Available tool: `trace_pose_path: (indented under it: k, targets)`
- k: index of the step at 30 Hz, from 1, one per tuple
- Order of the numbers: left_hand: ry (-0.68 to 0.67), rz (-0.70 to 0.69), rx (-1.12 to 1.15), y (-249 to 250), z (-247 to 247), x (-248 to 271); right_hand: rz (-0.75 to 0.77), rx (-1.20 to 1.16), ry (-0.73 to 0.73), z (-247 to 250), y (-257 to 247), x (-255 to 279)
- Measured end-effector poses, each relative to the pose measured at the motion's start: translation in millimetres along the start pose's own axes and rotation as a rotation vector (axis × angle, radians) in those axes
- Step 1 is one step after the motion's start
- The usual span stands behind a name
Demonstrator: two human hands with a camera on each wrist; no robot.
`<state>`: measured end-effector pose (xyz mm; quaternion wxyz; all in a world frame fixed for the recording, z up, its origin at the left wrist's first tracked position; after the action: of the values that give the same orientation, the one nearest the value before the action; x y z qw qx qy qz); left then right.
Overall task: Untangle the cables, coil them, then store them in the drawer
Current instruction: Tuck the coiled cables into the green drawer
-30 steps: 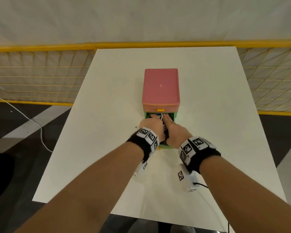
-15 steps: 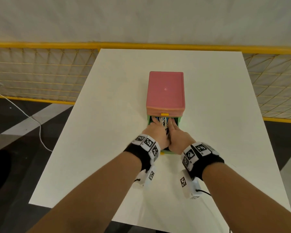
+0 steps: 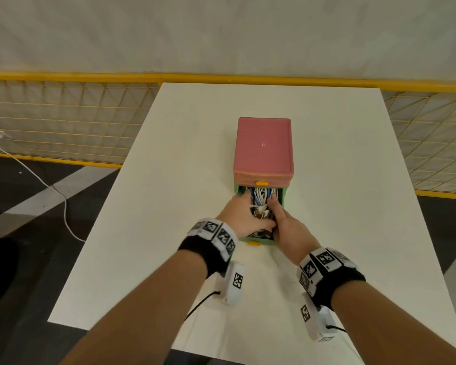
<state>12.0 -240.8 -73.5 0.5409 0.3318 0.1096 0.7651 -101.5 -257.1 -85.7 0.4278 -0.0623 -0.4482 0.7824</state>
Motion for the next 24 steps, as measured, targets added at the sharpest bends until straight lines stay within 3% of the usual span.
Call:
trace_pose_path:
  k: [4, 8, 12, 15, 17, 20, 22, 24]
  targets:
    - [0.133, -0.070, 0.009, 2.8, 15.0, 19.9, 0.007, -0.007, 0.050, 2.8, 2.1, -1.7]
    - [0.196, -0.297, -0.071, 27.1, 2.5, 26.3, 0.020, 0.035, 0.078, 4.7, 1.9, 6.6]
    - [0.274, -0.459, -0.211, 37.5, -7.3, 33.1, 0.066, 0.344, 0.044, -6.3, 4.8, 14.3]
    - [0.309, -0.544, -0.333, 40.1, -12.8, 36.5, 0.088, 0.424, 0.031, -9.7, 8.0, 19.6]
    - [0.329, -0.606, -0.382, 38.9, -14.8, 39.2, 0.106, 0.358, 0.005, -11.0, 8.0, 19.7]
    - [0.329, -0.627, -0.378, 34.5, -14.7, 38.1, 0.136, 0.046, -0.006, -9.0, 4.2, 19.0]
    - [0.315, -0.612, -0.345, 31.2, -13.5, 33.4, 0.153, -0.153, 0.062, -1.0, 4.6, 20.3]
    - [0.282, -0.608, -0.338, 30.0, -13.7, 27.7, 0.188, -0.204, 0.214, 14.4, 5.7, 25.2]
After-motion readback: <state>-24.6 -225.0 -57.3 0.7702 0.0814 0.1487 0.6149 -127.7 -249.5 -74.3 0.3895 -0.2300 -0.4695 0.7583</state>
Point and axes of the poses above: each hand's wrist, its own x-axis away from the middle knuckle, its own z-axis out of the back of the hand, y = z × x, the point moved 9 cm from there along -x, towards the middle knuckle, and after that the axes turned 15 degrees about -x, right-handed, at the moved point
